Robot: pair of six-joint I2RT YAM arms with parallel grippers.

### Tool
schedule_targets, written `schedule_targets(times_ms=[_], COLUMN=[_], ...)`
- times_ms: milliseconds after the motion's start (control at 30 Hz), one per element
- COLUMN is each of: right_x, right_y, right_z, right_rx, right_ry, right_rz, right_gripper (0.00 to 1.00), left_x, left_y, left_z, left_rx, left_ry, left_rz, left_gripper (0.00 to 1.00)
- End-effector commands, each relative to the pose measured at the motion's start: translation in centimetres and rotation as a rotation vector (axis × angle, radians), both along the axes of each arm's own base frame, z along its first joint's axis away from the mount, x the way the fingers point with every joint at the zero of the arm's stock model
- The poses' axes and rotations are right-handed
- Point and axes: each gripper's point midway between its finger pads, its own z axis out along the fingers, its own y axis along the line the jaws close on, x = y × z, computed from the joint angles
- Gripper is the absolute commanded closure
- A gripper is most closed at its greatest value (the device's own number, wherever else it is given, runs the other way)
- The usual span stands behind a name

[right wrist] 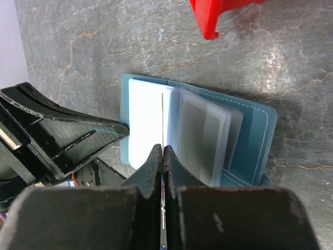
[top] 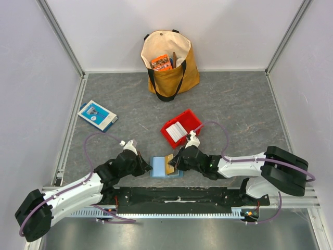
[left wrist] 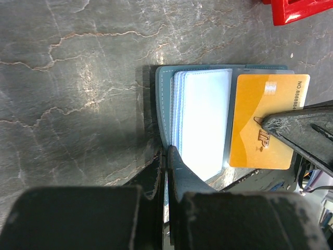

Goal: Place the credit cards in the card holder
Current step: Turn over the card slot in the card holder, then insert the credit card into the card holder.

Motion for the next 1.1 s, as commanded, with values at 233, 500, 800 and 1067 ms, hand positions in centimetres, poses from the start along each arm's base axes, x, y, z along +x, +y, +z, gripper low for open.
schedule_targets(times_ms=[233,500,800,1067], right_x=[0.3,-0.1,-0.4,-0.9], right_y=[-1.1,0.4,0.8,0.7], right_z=[-0.7,-0.3,-1.3,-2.4], right_rx=[0.054,0.150,0.183,0.193], right_ry=[0.016,0.011,0.049,0.088], right_rz=[-0.081,-0.037,-0.039,-0.044], right_gripper=[1.00,1.00,1.00,1.00], left_x=[0.5,0.4,0.5,0.5], left_y=[-0.1,-0.1,-0.2,-0.3], left_z=[0.3,0.2,0.2,0.3], left_rx=[-0.030,-0.031,-0.033,-0.037], left_ry=[-0.006,0.000,0.002,0.004], left_rz=[0.043,0.045,0.045,0.041], left_gripper=[0.98,0.98,0.98,0.98])
